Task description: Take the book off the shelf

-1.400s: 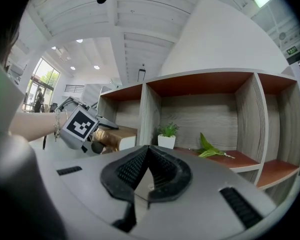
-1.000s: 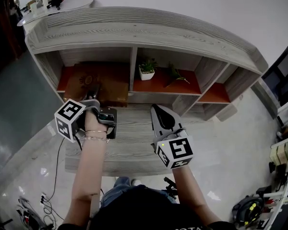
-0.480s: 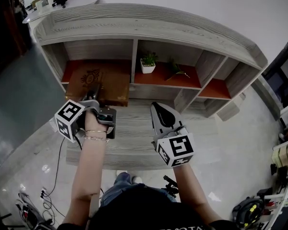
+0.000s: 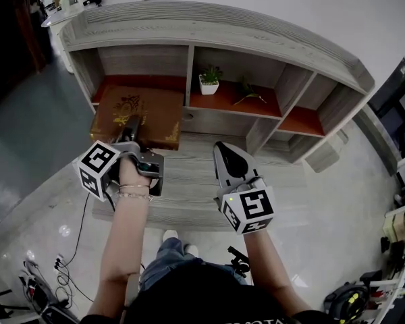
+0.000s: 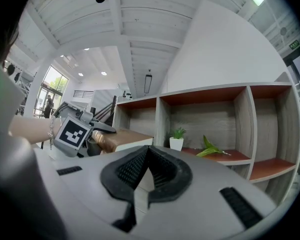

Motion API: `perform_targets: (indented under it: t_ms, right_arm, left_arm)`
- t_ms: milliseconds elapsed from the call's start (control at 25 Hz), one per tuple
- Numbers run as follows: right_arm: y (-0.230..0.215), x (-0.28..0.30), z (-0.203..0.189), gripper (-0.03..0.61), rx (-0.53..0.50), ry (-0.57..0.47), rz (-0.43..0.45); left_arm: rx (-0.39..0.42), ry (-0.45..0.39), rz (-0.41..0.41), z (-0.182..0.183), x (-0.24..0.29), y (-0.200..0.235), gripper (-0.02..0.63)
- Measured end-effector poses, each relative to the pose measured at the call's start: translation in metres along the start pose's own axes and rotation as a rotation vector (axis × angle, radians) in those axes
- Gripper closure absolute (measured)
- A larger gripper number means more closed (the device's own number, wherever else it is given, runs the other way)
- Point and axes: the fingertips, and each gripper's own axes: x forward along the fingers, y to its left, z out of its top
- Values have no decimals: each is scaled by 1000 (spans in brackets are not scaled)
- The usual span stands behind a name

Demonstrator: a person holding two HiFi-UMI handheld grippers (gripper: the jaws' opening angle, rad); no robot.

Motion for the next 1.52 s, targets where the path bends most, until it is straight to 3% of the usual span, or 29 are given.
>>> perform_targets:
  t_ms: [120,640,960,1520]
  right_arm:
    - [1,-9,-1,569,3,-1,8]
    - [3,-13,1,569,5,-20,14]
    - [3,0,13,569,-1,-37,-8]
    - [12,11,17,569,4,-47,-49]
  left_arm:
    - [25,-13,-13,-2,-12,-2,382]
    - [303,-35,-40,2,-35,-9,385]
    - [555,-18,-14,7,-34,-13,384]
    - [1094,-5,-13,12,-45,-26,385]
